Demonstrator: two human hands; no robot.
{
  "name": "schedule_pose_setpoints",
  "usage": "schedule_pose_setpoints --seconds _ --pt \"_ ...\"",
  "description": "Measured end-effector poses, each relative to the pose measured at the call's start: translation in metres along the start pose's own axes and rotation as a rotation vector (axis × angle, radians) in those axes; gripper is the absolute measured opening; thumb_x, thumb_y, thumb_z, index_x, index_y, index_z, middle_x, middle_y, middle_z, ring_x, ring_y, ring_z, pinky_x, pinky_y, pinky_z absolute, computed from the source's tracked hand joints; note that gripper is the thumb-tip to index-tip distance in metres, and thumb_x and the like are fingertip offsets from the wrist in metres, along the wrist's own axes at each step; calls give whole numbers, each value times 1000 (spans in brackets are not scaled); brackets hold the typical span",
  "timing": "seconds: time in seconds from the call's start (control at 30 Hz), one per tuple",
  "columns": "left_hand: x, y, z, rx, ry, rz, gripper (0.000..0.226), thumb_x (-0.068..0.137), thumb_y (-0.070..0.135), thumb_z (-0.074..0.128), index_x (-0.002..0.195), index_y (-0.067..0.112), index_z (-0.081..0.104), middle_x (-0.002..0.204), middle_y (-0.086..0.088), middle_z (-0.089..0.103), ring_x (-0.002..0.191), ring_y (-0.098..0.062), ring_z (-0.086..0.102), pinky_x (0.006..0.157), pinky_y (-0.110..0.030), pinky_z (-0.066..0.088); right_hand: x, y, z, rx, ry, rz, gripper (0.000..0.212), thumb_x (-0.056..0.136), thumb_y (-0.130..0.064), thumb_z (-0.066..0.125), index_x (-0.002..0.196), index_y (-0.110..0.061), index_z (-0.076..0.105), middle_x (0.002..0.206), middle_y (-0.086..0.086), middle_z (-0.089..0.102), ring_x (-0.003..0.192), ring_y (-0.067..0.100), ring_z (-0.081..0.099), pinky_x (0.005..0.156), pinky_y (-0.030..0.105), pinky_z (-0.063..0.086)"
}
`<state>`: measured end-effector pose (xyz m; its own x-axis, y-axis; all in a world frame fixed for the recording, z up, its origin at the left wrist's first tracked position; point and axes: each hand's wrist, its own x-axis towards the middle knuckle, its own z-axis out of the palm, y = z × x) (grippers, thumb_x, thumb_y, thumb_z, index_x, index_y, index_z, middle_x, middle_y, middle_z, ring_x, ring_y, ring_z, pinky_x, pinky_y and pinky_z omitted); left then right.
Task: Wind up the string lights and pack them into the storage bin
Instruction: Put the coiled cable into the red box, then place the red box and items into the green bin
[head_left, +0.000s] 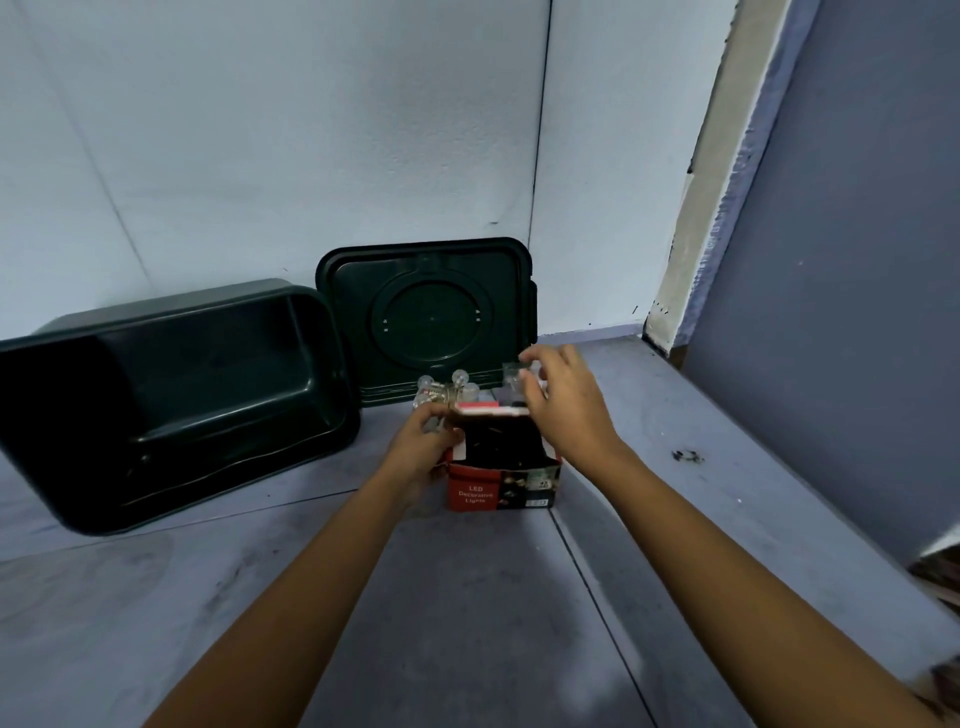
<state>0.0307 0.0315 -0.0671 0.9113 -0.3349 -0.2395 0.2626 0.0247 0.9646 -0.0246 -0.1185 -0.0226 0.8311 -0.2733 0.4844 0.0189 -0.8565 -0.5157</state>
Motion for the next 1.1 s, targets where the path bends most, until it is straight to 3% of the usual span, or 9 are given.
schedule_pose_setpoints --seconds 0.07,0.13,0.3,0.47,0.63,0.73,0.83,1.03,1.1 --pt "-1 -1 -2 -12 -4 35 25 90 -1 50 79 21 54 75 -2 58 65 -13 54 57 -24 42 -5 8 1 -83 51 -12 31 93 -25 50 122 -16 58 114 10 50 106 24 46 85 34 43" --pt "-2 -2 -5 20 -5 79 25 93 -1 45 79 17 57 82 -4 62 68 -14 58 55 -23 48 -13 17 3 -123 -32 -4 31 94 -27 50 120 -17 61 118 8 50 111 24 43 90 37 42" --pt "-11 -14 -11 157 21 228 30 95 -2 36 86 11 61 100 -12 60 81 -15 60 66 -21 53 -49 32 19 7 -155 -70 25 90 -20 59 110 -9 68 106 8 60 103 24 50 90 36 46" --pt "-12 -36 -18 604 70 577 10 87 15 62 96 20 62 109 -3 48 97 -14 55 74 -11 46 -64 41 30 29 -82 -116 29 83 -17 58 108 -7 69 107 11 64 102 28 57 91 25 40" --pt "-10 -51 -20 719 146 850 12 85 10 64 94 3 66 106 -3 46 96 -15 52 80 -15 47 -72 41 41 -30 -26 -133 29 81 -15 58 106 -6 70 106 12 68 100 31 63 90 35 48" --pt "-13 -56 -20 840 168 994 26 88 23 55 92 0 66 103 -13 55 92 -12 53 80 -14 47 -81 41 47 -82 -51 -97 38 92 -29 44 112 -7 67 116 14 65 112 33 59 93 43 47" --pt "-15 -64 -24 968 154 1044 43 94 34 42 99 0 67 109 -17 60 99 -20 59 84 -28 53 -87 41 50 -135 -81 -92 49 95 -38 32 113 -7 66 118 12 65 116 33 57 93 41 44" --pt "-18 -60 -24 1028 102 1011 43 92 34 40 105 3 66 113 -13 61 98 -20 61 83 -31 55 -86 35 47 -212 -69 -82 41 87 -30 41 107 -6 68 111 13 68 107 34 62 88 49 51" --pt "-19 -57 -28 1001 93 945 50 90 41 35 117 8 61 125 -13 54 108 -19 56 85 -35 55 -82 28 46 -207 -21 -64 37 87 -28 48 112 -7 65 117 16 65 113 35 59 96 50 43"
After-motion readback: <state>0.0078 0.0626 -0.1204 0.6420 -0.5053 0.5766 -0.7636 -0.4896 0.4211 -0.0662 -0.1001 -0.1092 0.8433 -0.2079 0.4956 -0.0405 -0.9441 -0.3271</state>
